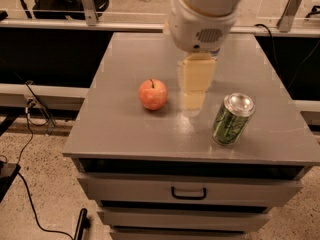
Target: Pick apple
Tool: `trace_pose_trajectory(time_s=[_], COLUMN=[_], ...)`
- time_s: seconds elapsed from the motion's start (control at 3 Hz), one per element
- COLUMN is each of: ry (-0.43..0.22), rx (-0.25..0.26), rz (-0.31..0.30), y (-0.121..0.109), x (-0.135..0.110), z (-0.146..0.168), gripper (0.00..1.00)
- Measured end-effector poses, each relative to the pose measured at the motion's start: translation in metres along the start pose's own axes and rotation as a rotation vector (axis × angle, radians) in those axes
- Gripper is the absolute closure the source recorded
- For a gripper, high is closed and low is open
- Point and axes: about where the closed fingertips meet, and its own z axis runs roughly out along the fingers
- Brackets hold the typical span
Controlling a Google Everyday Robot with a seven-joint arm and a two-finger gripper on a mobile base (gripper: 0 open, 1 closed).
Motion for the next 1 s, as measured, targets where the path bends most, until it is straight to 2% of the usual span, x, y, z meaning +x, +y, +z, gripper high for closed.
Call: trace_pose_trajectory(time_s=[0.33, 0.67, 1.0], ry=[0.012, 0.012, 0.003], rx=[-0.037, -0.104, -0.163], rz=[-0.091, -0.103, -0.06], y=[-0.019, -0.039, -0.052], x=[-0.042, -0.058, -0.053], z=[0.032, 0.078, 0.118], gripper=[0.0, 0.0, 0.0])
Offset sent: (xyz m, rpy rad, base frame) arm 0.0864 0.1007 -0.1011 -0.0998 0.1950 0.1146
